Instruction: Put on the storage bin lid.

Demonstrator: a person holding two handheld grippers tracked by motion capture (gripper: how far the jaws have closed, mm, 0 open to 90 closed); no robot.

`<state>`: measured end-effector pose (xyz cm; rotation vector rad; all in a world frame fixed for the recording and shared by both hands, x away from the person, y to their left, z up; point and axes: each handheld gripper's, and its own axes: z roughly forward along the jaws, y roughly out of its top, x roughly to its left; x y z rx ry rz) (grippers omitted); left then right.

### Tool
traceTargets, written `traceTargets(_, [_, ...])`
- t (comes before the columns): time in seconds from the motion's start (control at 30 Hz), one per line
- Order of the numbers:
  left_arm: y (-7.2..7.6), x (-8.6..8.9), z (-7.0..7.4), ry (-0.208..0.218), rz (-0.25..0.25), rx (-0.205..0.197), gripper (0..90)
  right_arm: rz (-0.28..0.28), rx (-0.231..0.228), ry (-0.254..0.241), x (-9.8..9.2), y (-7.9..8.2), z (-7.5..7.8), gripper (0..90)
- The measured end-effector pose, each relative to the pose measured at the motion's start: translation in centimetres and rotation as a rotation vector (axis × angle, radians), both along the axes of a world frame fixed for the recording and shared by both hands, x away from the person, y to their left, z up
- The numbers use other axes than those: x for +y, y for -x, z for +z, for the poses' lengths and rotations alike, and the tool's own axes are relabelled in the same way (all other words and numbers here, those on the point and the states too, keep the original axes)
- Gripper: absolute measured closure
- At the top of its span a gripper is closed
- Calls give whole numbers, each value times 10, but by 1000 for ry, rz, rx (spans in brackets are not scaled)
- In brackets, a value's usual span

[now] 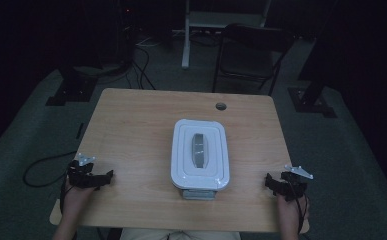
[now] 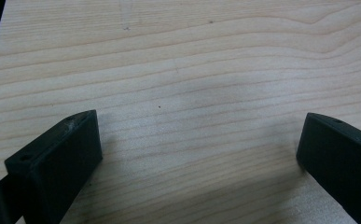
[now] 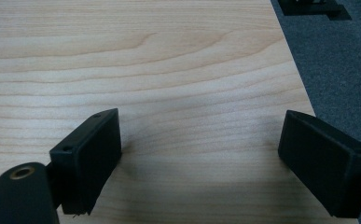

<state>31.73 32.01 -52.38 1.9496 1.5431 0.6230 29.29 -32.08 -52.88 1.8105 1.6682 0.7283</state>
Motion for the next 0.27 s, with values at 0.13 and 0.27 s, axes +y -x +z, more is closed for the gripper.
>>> traceTargets(0.13, [0, -1, 0, 0, 14, 1, 5, 0, 0, -2, 0, 0, 0, 128])
traceTargets(0.27, [0, -1, 0, 0, 15, 1, 5, 0, 0, -2, 0, 0, 0, 128])
